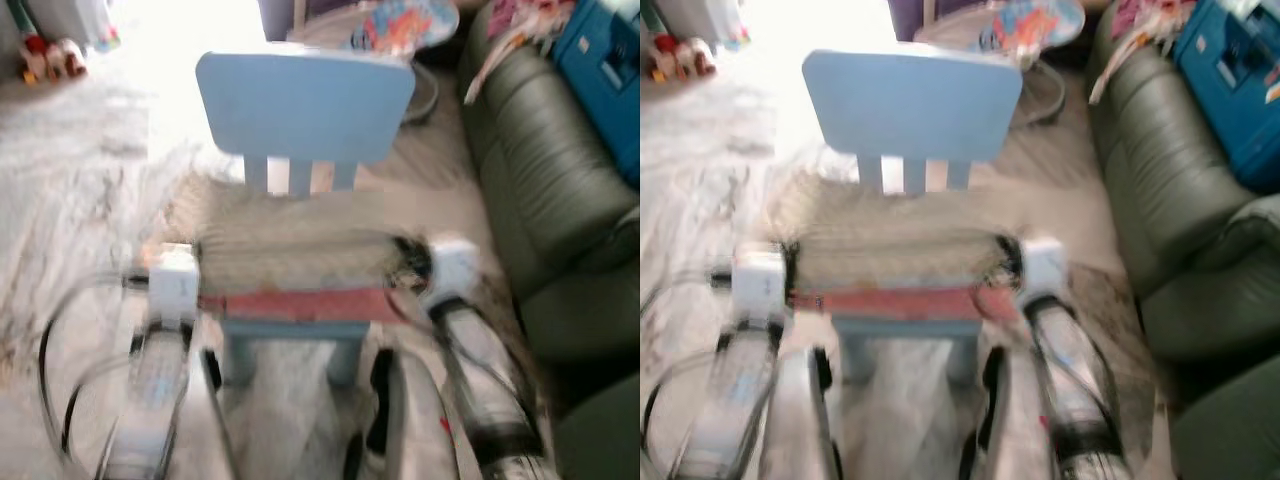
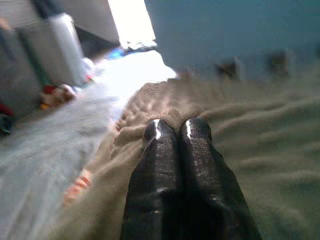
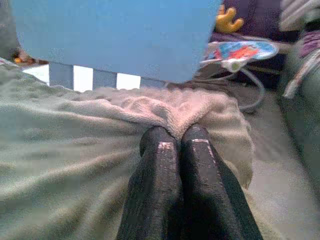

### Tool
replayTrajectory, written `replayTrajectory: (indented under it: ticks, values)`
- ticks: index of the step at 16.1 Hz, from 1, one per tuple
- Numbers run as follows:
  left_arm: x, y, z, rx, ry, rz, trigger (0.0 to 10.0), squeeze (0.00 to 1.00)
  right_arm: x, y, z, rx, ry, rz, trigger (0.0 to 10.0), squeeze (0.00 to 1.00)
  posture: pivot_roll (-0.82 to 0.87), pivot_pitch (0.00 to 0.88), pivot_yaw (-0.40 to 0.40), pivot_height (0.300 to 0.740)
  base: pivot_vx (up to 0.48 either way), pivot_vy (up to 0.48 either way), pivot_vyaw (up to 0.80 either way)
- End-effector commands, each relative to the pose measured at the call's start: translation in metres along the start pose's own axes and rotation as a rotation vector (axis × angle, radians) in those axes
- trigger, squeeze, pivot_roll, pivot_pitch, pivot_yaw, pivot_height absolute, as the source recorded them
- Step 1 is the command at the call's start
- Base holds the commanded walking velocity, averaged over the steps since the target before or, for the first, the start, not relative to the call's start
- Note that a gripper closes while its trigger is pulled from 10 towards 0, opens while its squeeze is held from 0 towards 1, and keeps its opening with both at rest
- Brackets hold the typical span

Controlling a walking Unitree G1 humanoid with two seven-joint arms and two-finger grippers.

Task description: Move the pillow to the sofa

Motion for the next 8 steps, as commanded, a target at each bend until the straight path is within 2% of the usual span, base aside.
replayTrajectory:
  ticks: [1,4,5,6,8]
  values:
    - [-0.001,0.007,-0.013,0.019,-0.021,-0.022,0.0,0.0,0.016,0.009,0.018,-0.083,0.008,0.041,0.0,0.0,0.04,0.0,-0.062,0.509,0.0,0.0,0.0]
    - [-0.005,0.022,-0.01,0.014,-0.012,-0.062,0.2,0.0,0.012,0.036,0.018,-0.106,0.012,0.014,0.0,0.0,0.02,0.0,-0.061,0.509,0.0,0.0,0.0]
    - [-0.004,0.025,-0.009,0.018,-0.01,-0.073,5.0,0.0,0.011,0.044,0.015,-0.1,0.017,0.0,0.0,0.0,0.02,0.0,-0.064,0.509,0.0,0.0,0.0]
    - [0.002,0.023,-0.005,0.009,-0.003,-0.061,10.0,0.0,0.008,0.047,0.011,-0.097,0.015,-0.032,10.0,0.0,0.02,0.0,-0.071,0.509,0.0,0.0,0.0]
    - [0.006,0.02,-0.002,-0.007,-0.005,-0.071,10.0,0.0,0.012,0.043,0.006,-0.077,-0.003,-0.036,10.0,0.0,0.02,0.0,-0.076,0.509,0.0,0.0,0.0]
Point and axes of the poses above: a point about 5 cm out from each wrist's last joint towards the gripper, its own y axis pointing back from the gripper into the wrist, its own x axis along the axis of the wrist's last joint, z = x × y, the point moved 5 cm from there along -y, pointing out of the wrist towards the gripper, and after that the axes turned 9 degrees about -y, right-handed, at the moved point
